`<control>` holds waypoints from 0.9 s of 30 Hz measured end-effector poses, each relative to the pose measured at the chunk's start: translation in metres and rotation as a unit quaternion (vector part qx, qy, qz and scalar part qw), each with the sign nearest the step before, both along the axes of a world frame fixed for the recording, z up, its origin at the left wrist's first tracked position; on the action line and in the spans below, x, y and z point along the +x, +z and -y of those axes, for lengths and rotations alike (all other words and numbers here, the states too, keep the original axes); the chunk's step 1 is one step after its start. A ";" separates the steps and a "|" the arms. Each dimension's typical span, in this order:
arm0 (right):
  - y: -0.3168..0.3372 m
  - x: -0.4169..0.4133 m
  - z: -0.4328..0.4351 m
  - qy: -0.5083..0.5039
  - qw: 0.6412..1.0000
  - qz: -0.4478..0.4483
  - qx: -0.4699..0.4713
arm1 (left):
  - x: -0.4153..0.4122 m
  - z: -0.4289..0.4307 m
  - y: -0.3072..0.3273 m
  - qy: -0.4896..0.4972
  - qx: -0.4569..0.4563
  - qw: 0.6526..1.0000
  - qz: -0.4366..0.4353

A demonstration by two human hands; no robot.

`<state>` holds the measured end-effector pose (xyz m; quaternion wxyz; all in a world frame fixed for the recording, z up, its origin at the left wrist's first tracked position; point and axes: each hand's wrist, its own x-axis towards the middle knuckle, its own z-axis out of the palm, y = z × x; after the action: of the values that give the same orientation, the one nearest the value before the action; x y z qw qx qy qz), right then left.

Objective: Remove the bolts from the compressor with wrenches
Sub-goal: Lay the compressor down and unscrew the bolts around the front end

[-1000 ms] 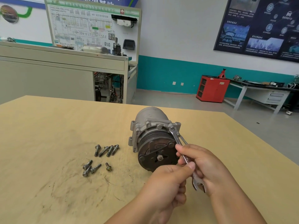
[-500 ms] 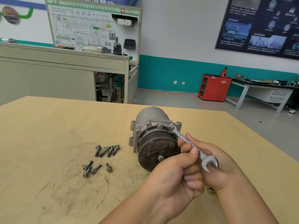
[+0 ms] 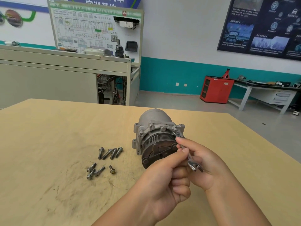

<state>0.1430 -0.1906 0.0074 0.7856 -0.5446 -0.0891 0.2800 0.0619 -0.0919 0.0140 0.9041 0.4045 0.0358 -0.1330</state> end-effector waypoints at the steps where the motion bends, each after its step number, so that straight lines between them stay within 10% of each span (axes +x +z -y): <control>1: 0.001 -0.002 0.000 -0.009 1.000 0.001 -0.002 | 0.000 -0.001 -0.001 0.004 0.004 1.000 0.001; 27: 0.000 -0.018 -0.004 -0.161 0.984 0.025 -0.072 | -0.003 0.002 -0.014 -0.007 0.090 0.995 0.050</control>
<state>0.1253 -0.1863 0.0071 0.7769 -0.6134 0.0005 0.1420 0.0591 -0.0937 0.0005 0.8637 0.4906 -0.0002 -0.1155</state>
